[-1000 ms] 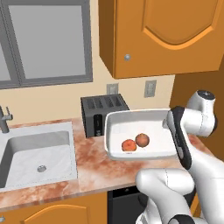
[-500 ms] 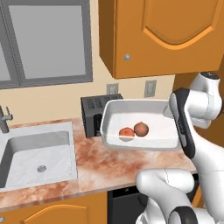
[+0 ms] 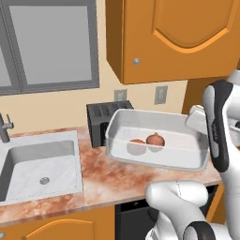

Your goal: Take the squash and onion out of the freezer and place them in the tupperware container on the counter. Then put the tupperware containing the vegetables back in the freezer.

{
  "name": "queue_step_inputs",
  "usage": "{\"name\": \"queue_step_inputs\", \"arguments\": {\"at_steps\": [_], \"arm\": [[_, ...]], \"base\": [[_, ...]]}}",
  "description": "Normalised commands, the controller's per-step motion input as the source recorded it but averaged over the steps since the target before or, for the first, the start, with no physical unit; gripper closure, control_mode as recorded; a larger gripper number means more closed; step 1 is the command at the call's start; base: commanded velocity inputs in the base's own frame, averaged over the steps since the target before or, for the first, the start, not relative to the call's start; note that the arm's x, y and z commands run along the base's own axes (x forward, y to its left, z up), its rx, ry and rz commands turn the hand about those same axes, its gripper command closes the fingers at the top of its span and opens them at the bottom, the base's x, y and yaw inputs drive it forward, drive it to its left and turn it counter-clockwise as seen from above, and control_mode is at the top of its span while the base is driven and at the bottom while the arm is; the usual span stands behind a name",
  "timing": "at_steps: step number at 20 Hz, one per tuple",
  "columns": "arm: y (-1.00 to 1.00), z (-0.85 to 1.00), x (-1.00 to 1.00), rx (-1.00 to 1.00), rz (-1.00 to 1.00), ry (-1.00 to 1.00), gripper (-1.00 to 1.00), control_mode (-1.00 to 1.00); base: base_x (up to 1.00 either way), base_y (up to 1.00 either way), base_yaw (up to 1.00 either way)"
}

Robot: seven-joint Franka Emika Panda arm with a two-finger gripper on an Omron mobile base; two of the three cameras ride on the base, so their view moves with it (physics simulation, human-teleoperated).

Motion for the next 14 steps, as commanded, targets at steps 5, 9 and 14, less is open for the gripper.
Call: {"name": "queue_step_inputs", "arguments": {"at_steps": [5,9,14], "arm": [[0.62,0.54,-0.54,0.11,-0.01,0.0,1.0,-1.0],[0.67,0.42,-0.57,0.05,0.0,0.0,1.0,-1.0],[0.58,0.4,-0.68,0.02,0.0,0.0,1.0,-1.0]], "base": [[0.0,0.0,0.0],[0.0,0.0,0.0],[0.0,0.0,0.0]]}}
